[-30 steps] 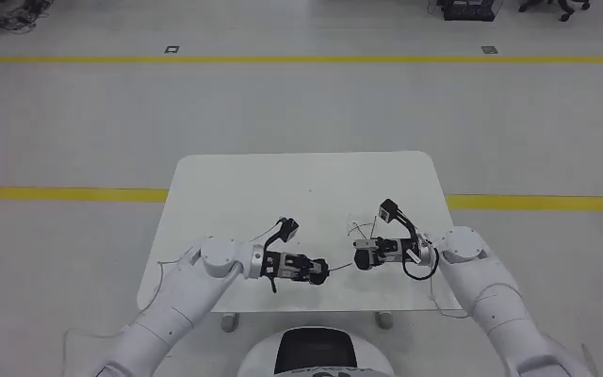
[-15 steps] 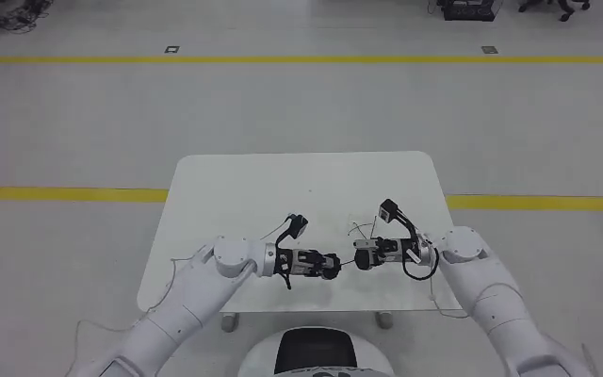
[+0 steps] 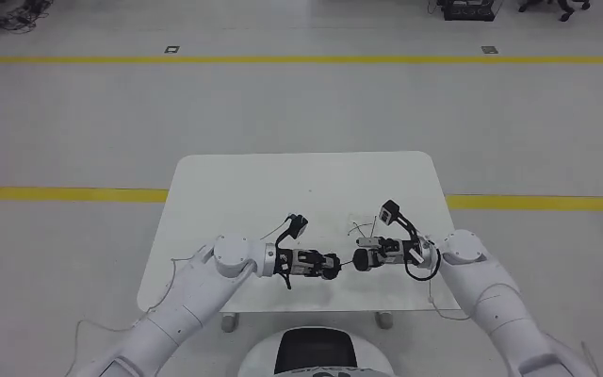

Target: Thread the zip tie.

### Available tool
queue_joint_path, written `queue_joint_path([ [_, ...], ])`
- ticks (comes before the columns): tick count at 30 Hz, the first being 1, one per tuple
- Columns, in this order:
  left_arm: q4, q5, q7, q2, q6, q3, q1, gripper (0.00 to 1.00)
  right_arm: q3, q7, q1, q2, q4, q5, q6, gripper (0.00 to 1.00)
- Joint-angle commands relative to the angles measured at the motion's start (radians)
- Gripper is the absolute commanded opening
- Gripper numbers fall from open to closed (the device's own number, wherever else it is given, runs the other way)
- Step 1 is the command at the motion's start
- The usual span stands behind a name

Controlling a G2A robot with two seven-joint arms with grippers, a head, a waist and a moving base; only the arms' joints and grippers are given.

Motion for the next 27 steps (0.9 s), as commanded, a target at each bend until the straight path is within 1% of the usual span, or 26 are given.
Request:
queue_joint_path([
  [1, 0.0, 0.0, 0.0, 0.0, 0.0, 0.0, 0.0, 0.0, -0.014, 0.0, 0.007, 0.004, 0.004, 0.008, 0.0, 1.0],
  [16, 0.0, 0.0, 0.0, 0.0, 0.0, 0.0, 0.0, 0.0, -0.014, 0.0, 0.007, 0.004, 0.004, 0.008, 0.0, 1.0],
  [17, 0.0, 0.0, 0.0, 0.0, 0.0, 0.0, 0.0, 0.0, -0.013, -0.024, 0.002, 0.004, -0.006, 0.004, 0.006, 1.0],
  [19, 0.0, 0.0, 0.0, 0.0, 0.0, 0.0, 0.0, 0.0, -0.003, -0.027, -0.003, 0.009, -0.017, -0.005, 0.007, 1.0],
  [24, 0.0, 0.0, 0.0, 0.0, 0.0, 0.0, 0.0, 0.0, 0.036, 0.0, -0.021, 0.026, -0.013, 0.002, 0.0, 1.0],
  [27, 0.0, 0.0, 0.0, 0.0, 0.0, 0.0, 0.0, 0.0, 0.032, 0.0, -0.024, 0.035, 0.002, 0.028, 0.0, 1.0],
])
